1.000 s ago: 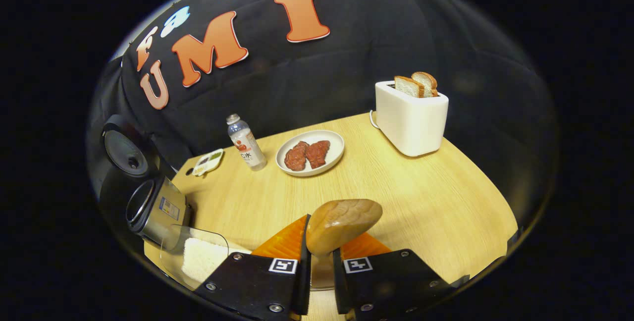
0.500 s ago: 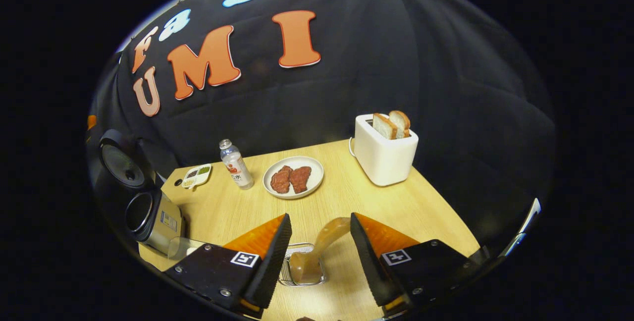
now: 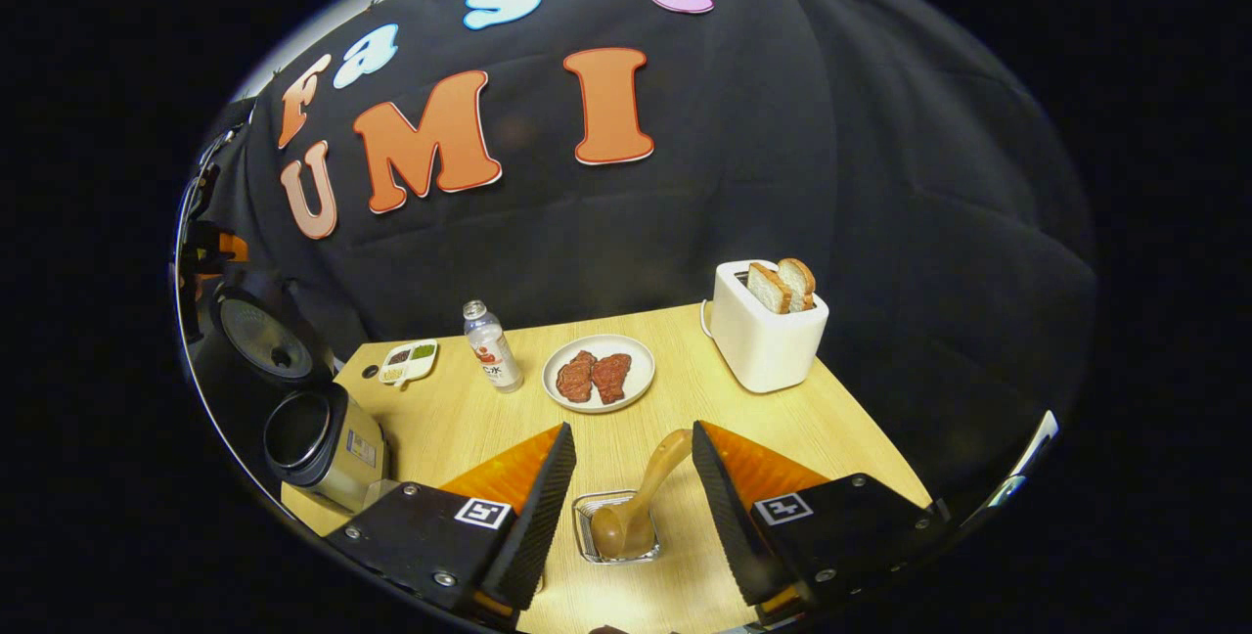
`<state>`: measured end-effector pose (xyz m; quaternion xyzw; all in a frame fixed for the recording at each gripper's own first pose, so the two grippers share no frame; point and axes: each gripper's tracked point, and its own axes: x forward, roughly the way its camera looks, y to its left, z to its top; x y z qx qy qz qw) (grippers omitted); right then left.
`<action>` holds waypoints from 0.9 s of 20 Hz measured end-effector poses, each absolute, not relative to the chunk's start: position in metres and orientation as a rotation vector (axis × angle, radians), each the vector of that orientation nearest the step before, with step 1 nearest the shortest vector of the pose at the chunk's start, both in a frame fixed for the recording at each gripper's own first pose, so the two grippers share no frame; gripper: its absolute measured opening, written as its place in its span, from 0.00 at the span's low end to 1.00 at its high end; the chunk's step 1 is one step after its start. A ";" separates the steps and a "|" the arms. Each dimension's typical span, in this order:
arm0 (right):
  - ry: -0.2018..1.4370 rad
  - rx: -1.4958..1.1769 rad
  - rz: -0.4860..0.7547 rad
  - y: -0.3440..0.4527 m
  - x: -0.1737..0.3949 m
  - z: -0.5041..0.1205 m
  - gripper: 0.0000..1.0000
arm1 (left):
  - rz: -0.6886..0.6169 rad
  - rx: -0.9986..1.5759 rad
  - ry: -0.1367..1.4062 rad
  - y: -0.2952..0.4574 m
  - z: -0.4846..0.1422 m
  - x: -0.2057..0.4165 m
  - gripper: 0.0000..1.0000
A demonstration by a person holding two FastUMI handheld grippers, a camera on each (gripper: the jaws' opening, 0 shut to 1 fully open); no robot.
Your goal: Close the left gripper, press the button to open the rice cooker; take a wooden spoon from the chopstick holder with the right hand, scoop a spoonful of rice and pour it into the rice cooker, then put the wooden spoon back into the chopstick holder.
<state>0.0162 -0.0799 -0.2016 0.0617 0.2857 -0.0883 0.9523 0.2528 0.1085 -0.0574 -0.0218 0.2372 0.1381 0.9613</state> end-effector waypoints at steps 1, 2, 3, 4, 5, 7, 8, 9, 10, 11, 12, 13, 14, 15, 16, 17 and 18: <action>0.591 0.115 -0.175 -0.077 0.015 -0.201 0.76 | 0.294 -0.039 0.457 0.112 -0.056 0.256 1.00; 0.592 0.111 -0.164 -0.071 0.016 -0.199 0.76 | 0.290 -0.043 0.476 0.111 -0.061 0.253 1.00; 0.594 0.106 -0.156 -0.066 0.017 -0.198 0.76 | 0.280 -0.038 0.474 0.111 -0.061 0.253 1.00; 0.599 0.105 -0.144 -0.059 0.016 -0.199 0.76 | 0.276 -0.042 0.489 0.110 -0.066 0.251 1.00; 0.602 0.103 -0.135 -0.053 0.015 -0.199 0.76 | 0.271 -0.041 0.516 0.108 -0.070 0.248 1.00; 0.607 0.100 -0.113 -0.041 0.013 -0.199 0.76 | 0.274 -0.040 0.582 0.105 -0.084 0.234 1.00; 0.606 0.094 -0.103 -0.037 0.013 -0.199 0.76 | 0.268 -0.040 0.615 0.101 -0.092 0.224 1.00; 0.601 0.088 -0.094 -0.032 0.013 -0.198 0.76 | 0.248 -0.041 0.640 0.094 -0.100 0.213 1.00; 0.599 0.082 -0.088 -0.030 0.010 -0.197 0.76 | 0.229 -0.039 0.669 0.090 -0.110 0.201 0.99; 0.598 0.084 -0.080 -0.026 0.010 -0.197 0.76 | 0.218 -0.039 0.699 0.088 -0.120 0.188 0.98; 0.595 0.088 -0.075 -0.023 0.010 -0.196 0.76 | 0.210 -0.045 0.741 0.084 -0.134 0.174 0.98; 0.592 0.096 -0.067 -0.019 0.008 -0.195 0.76 | 0.199 -0.050 0.781 0.081 -0.144 0.159 0.97; 0.590 0.101 -0.060 -0.016 0.008 -0.195 0.76 | 0.192 -0.048 0.800 0.080 -0.152 0.151 0.99; 0.590 0.102 -0.055 -0.013 0.007 -0.197 0.76 | 0.187 -0.047 0.821 0.078 -0.160 0.144 0.99; 0.588 0.104 -0.046 -0.009 0.007 -0.198 0.76 | 0.180 -0.050 0.848 0.075 -0.170 0.139 0.99; 0.588 0.105 -0.041 -0.006 0.008 -0.198 0.76 | 0.174 -0.054 0.889 0.073 -0.183 0.135 0.99; 0.589 0.108 -0.031 -0.002 0.007 -0.200 0.76 | 0.176 -0.070 0.933 0.071 -0.198 0.126 0.99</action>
